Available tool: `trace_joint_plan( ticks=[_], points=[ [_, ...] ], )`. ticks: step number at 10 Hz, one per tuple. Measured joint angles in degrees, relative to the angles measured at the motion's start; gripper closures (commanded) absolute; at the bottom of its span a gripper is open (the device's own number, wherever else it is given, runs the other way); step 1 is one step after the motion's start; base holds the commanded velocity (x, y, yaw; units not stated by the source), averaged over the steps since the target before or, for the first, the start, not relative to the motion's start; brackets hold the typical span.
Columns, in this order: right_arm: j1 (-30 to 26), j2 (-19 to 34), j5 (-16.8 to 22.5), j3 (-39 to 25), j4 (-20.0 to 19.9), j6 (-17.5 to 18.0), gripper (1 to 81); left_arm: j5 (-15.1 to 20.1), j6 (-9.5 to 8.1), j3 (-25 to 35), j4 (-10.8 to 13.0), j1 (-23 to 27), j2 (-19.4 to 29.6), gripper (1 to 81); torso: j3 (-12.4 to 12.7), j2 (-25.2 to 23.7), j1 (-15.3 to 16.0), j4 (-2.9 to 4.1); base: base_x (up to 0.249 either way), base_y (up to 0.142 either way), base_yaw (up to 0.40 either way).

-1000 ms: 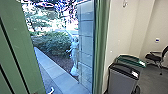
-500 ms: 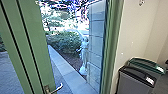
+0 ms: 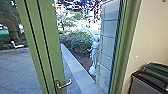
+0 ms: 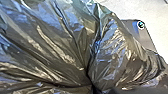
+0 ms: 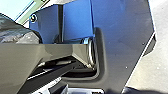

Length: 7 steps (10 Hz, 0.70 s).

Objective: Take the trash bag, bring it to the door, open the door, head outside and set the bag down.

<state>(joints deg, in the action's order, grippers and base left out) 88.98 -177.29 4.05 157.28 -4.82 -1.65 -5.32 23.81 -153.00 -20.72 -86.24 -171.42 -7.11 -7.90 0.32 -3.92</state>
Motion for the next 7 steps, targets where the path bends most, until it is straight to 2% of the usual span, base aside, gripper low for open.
trace_joint_plan(
  ticks=[4, 7],
  points=[
    [0.6, 2.2, -0.1, -3.6, 0.6, -0.5, 1.0, 0.7, 0.02, 4.0, 0.0, -0.1, 2.2, 81.1, 0.0, 0.0, 0.0, 0.00, 0.000, 0.000, 0.192],
    [0.6, 5.0, -0.7, -8.7, 0.9, -0.5, 1.0, 0.8, -0.02, 4.3, 0.0, -0.3, 2.4, 81.1, 0.0, 0.0, 0.0, 0.00, 0.000, 0.000, 0.243]
  ],
)
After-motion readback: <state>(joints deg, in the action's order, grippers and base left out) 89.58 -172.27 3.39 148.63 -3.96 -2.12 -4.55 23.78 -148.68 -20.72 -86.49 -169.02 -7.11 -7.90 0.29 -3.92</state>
